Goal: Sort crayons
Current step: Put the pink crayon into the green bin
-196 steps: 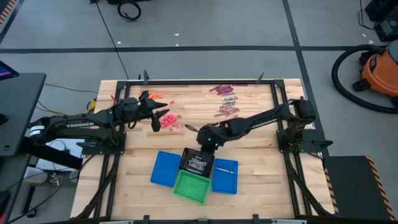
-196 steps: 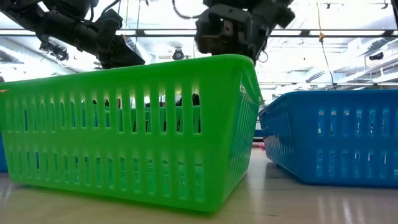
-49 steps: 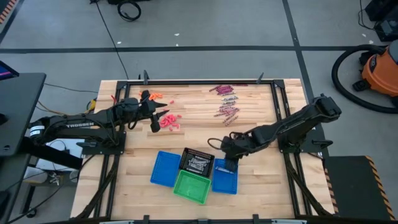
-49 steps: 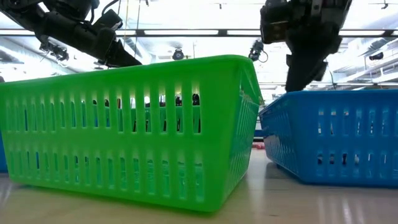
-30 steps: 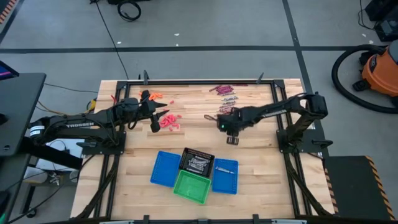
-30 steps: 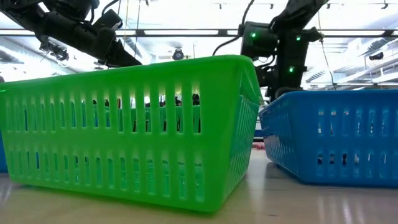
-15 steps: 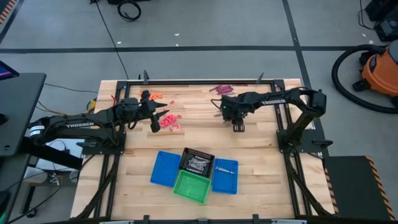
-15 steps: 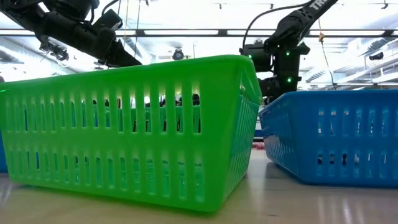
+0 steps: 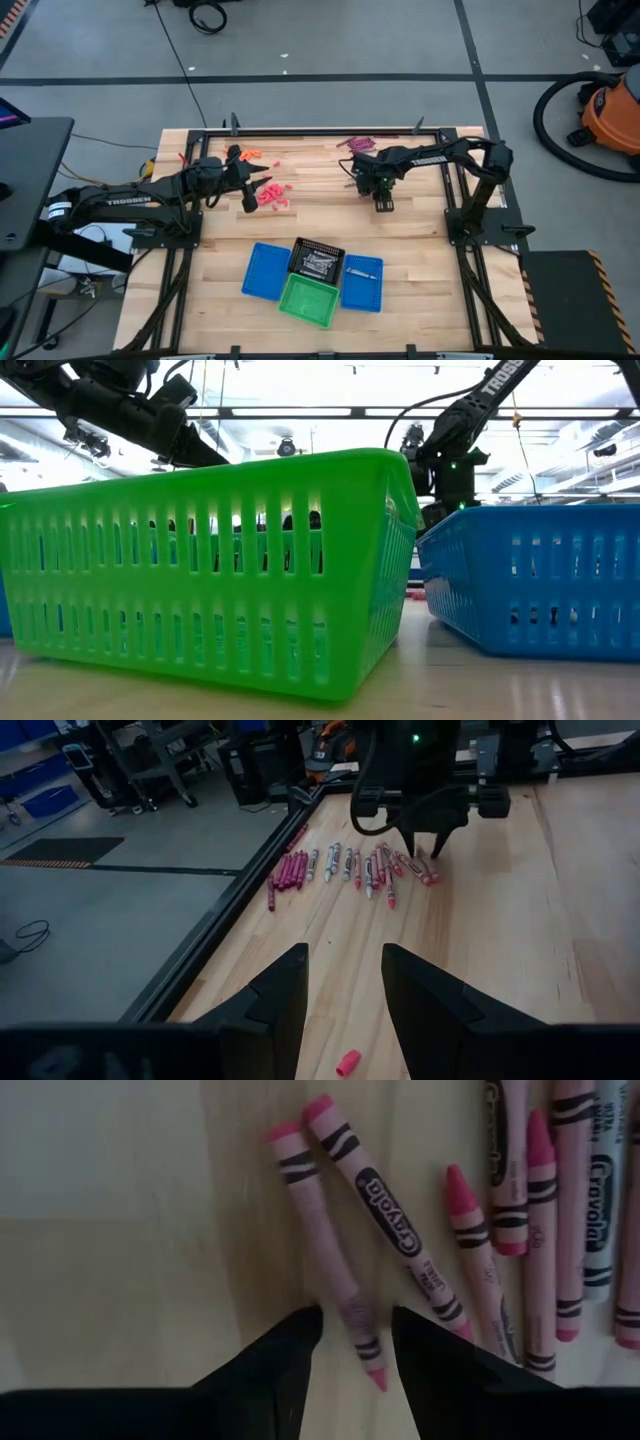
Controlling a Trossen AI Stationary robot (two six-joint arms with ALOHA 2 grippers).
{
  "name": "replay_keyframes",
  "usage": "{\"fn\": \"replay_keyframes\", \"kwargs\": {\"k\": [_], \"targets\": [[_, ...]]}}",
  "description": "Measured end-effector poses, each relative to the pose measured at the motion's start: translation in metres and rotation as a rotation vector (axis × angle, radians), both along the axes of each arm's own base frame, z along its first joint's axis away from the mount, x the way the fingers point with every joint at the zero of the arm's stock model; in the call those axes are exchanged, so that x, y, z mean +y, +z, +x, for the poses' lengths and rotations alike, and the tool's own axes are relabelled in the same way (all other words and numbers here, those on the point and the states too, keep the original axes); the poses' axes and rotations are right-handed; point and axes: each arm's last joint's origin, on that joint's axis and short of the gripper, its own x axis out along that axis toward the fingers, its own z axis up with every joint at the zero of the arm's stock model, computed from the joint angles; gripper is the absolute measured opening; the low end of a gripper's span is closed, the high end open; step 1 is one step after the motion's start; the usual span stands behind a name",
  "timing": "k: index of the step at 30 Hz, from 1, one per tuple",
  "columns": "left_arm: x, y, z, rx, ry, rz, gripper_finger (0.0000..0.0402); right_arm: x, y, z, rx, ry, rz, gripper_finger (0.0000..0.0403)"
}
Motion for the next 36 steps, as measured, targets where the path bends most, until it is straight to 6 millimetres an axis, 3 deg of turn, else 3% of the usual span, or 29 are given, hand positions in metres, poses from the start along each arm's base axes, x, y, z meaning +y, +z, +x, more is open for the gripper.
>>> {"fn": "replay_keyframes", "kwargs": {"k": [4,15,22,27,36], "targets": [[0.000,0.000,0.000,0.001,0.000,0.000,0.0141,0.001,0.003,-0.001,-0.015,-0.009,-0.006,0.0124],[-0.001,0.001,0.000,-0.018,0.003,-0.025,0.0141,0.008,0.012,0.004,-0.077,-0.034,-0.034,0.0008],[-0.003,0.001,0.001,-0.044,-0.003,-0.068,0.0141,0.010,0.012,0.006,-0.094,-0.103,-0.041,0.0011],[-0.013,-0.001,0.004,-0.022,-0.119,-0.089,0.0141,0.016,0.018,0.007,-0.094,-0.146,-0.037,0.0008],[-0.022,-0.019,0.022,0.081,-0.177,-0.120,0.0141,0.034,0.059,0.039,-0.192,-0.160,-0.059,0.0008]]}}
